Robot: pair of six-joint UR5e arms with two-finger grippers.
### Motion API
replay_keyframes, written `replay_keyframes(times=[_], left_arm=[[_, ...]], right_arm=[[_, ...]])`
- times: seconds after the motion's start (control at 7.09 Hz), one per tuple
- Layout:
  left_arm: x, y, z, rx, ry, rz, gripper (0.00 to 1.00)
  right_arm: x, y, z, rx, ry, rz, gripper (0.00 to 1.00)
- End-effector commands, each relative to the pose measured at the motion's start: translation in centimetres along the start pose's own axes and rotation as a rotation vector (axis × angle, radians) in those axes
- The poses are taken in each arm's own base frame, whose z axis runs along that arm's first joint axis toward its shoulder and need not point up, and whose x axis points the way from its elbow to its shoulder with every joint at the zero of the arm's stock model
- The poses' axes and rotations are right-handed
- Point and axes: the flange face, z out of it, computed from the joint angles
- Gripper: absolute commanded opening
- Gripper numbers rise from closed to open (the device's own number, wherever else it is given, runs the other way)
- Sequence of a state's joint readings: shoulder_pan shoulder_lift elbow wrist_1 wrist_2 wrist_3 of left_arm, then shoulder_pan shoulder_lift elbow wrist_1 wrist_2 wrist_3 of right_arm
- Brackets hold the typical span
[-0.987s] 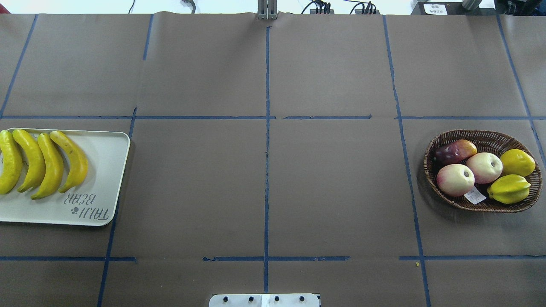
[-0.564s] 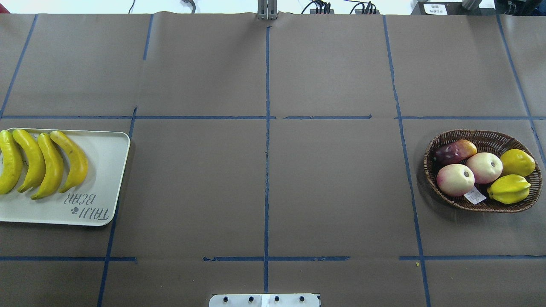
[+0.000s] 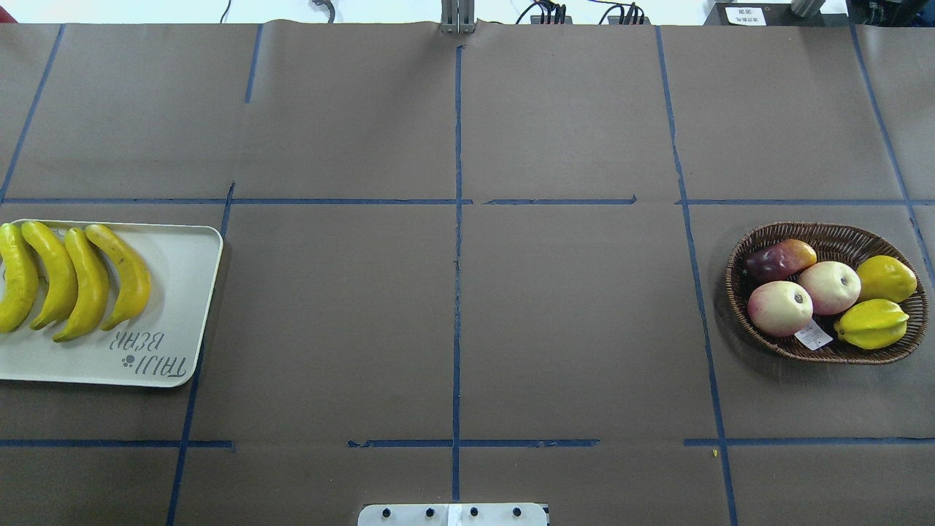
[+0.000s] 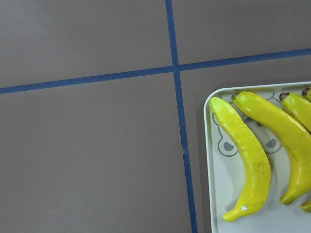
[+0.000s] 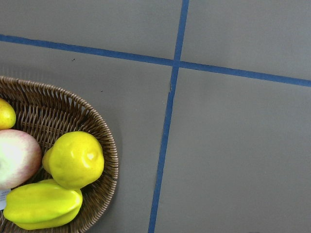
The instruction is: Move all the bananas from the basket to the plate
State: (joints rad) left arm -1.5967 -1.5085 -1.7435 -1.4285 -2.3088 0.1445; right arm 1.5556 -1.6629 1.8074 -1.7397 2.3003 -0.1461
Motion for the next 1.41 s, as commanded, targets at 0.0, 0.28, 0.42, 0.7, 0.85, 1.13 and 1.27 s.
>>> replay_keyframes(times=[0.0, 0.28, 0.42, 0.7, 0.85, 1.13, 1.27], left_arm=[[0.5, -0.1, -0.2, 0.014, 0.004, 0.018, 1.00], [0.1, 0.3, 0.4, 0.004, 0.004, 0.019, 1.00], [0.0, 0.3, 0.6, -0.001, 0.004, 0.016, 1.00], [0.0, 0.3, 0.6, -0.002, 0.005, 0.013, 1.00], [0.0, 0.4, 0.6, -0.001, 0.006, 0.013, 1.00], [0.0, 0.4, 0.7, -0.004, 0.006, 0.012, 1.00], [0.2, 0.3, 0.9, -0.008, 0.007, 0.015, 1.00]], right_arm=[[0.0, 0.0, -0.1, 0.002, 0.001, 0.001, 0.99], [-0.1, 0.0, -0.1, 0.002, 0.000, 0.007, 0.99], [0.1, 0.0, 0.1, -0.001, 0.001, 0.011, 1.00], [0.0, 0.1, 0.1, -0.001, -0.010, 0.010, 1.00], [0.1, 0.1, 0.2, -0.003, -0.012, 0.014, 1.00], [0.0, 0.1, 0.3, -0.004, -0.012, 0.013, 1.00], [0.0, 0.1, 0.3, -0.004, -0.014, 0.013, 1.00]])
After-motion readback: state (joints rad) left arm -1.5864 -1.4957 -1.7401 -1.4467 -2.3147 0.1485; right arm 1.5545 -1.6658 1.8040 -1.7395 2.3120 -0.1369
